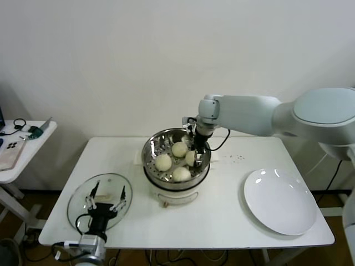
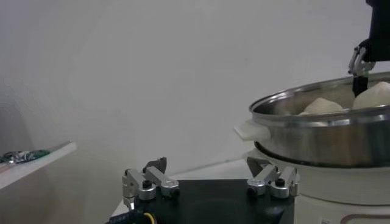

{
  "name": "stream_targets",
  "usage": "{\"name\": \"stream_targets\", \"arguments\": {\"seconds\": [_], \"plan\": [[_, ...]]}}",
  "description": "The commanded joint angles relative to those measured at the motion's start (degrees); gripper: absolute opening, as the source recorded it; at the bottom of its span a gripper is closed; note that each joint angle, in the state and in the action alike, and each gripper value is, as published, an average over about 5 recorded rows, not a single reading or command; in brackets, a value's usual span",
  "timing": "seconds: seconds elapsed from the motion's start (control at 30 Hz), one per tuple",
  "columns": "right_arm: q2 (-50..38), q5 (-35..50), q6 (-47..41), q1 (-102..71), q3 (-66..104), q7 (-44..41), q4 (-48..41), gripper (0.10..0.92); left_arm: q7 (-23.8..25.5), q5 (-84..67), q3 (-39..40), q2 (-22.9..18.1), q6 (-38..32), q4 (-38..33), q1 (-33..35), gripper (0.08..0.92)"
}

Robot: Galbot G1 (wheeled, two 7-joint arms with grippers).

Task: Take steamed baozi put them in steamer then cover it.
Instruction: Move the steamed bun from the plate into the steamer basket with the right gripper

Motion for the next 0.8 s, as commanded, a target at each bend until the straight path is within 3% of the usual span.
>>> {"name": "stream_targets", "arguments": {"seconds": [0.03, 0.4, 0.6, 0.8], "plan": [[0.4, -1.32, 0.01, -0.89, -0.27, 0.05, -0.63, 0.712, -0.01, -0.04, -0.01, 0.18, -0.02, 0.03, 0.0, 0.823], [-0.12, -1.45, -0.07, -1.17, 0.57, 1.36, -0.59, 0.72, -0.05, 0.16, 0.19, 0.12, 0.01, -0.07, 0.07, 0.823], [-0.78, -1.39, -0.01, -0.62, 1.48, 1.13, -0.36, 0.811, -0.14, 0.17, 0.08, 0.2, 0.03, -0.1, 0.08, 0.823], [-3.77, 0.44, 0.75, 1.29, 4.59, 1.34, 1.42, 0.822, -0.21, 0.13, -0.1, 0.38, -0.01, -0.18, 0.18, 0.823]]}}
